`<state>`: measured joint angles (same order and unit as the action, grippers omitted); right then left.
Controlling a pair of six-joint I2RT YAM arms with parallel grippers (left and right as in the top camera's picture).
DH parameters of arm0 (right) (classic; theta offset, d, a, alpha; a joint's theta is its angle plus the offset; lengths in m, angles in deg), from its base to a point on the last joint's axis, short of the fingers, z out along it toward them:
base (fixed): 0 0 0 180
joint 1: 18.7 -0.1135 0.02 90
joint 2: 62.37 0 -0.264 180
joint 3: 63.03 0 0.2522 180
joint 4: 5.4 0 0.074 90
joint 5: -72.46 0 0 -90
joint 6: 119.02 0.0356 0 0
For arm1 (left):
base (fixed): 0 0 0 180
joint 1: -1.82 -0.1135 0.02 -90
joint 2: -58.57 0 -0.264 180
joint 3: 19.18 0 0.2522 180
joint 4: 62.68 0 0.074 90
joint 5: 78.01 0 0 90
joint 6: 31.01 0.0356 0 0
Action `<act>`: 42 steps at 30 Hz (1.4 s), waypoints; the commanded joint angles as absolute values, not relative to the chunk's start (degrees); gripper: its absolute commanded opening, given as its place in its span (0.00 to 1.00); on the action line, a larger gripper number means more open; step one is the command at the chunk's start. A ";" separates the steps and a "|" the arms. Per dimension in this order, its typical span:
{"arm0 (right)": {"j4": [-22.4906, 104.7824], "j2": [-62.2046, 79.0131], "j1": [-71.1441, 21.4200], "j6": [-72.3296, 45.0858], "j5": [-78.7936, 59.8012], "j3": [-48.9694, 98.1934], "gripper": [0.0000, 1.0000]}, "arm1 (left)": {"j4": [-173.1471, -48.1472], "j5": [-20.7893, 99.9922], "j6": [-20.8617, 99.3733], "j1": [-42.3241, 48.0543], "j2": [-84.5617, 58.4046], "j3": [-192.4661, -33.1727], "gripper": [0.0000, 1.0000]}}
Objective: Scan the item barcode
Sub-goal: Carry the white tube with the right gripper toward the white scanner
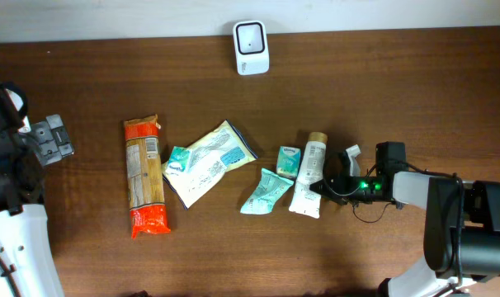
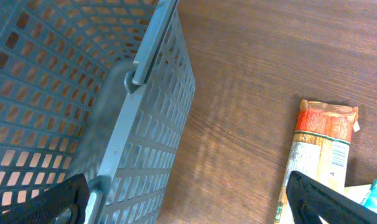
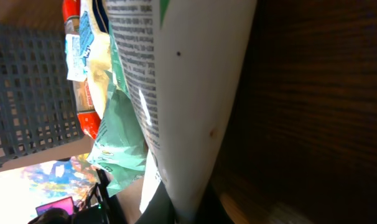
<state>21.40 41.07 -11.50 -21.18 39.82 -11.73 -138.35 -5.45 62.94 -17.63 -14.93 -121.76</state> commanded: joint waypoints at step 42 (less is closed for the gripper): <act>35.78 53.53 -42.53 -50.19 -41.83 61.65 0.04 | -138.74 -5.84 63.83 -17.84 -14.79 -122.06 0.99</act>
<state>42.64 49.90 -40.94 -43.37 -27.01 59.40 -138.85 -5.42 62.94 -17.63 -14.97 -121.76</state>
